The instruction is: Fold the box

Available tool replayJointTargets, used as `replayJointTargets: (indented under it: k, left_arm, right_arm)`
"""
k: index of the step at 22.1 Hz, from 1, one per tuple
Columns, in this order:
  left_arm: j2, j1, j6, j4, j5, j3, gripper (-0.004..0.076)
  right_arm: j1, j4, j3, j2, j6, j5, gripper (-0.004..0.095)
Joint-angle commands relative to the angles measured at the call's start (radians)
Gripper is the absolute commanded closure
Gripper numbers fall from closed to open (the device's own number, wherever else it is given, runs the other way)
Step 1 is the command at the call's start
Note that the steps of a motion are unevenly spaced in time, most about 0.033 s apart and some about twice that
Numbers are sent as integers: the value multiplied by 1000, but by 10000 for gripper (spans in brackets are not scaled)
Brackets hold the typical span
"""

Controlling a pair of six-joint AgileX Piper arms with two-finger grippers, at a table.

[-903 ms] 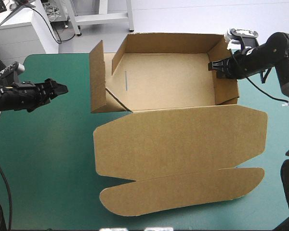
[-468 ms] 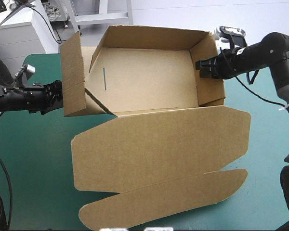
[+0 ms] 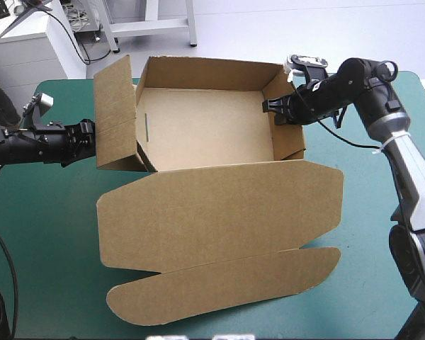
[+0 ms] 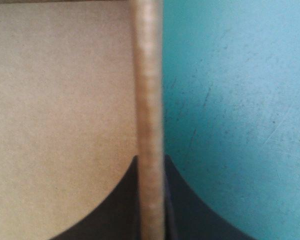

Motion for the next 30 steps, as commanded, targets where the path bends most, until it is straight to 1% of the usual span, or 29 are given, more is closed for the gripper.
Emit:
replayJointTargets:
  k: [1,4,6,11,16,21,23,26,29,30]
  left_arm:
    - [-54,-3,3,-77,75,-26,143]
    - [-65,-3,3,-74,75,-26,143]
    - [-76,-3,5,-74,75,-26,143]
    - [-127,-3,9,-74,75,-26,143]
    - [-155,-3,5,-73,75,-26,143]
    - [-155,-80,5,-50,75,-26,143]
    - [-155,-138,-2,46,61,-26,143]
    - [-155,-201,-78,199,39,-26,143]
    - [-155,-281,-183,327,-35,-26,149]
    - [-155,-314,-227,366,-66,-26,173]
  right_arm:
    - [36,47,-29,-30,25,-83,924]
    - [65,39,-29,-14,27,-113,924]
    - [90,9,-29,5,47,-128,923]
    - [147,4,-29,54,62,-146,923]
    - [212,19,-29,65,69,-226,923]
    - [235,12,-29,65,78,-238,904]
    - [235,2,-29,65,84,-227,904]
    - [235,-9,-29,65,84,-206,904]
    - [250,-40,-29,65,94,-199,904]
    - [262,-57,-29,65,100,-199,905]
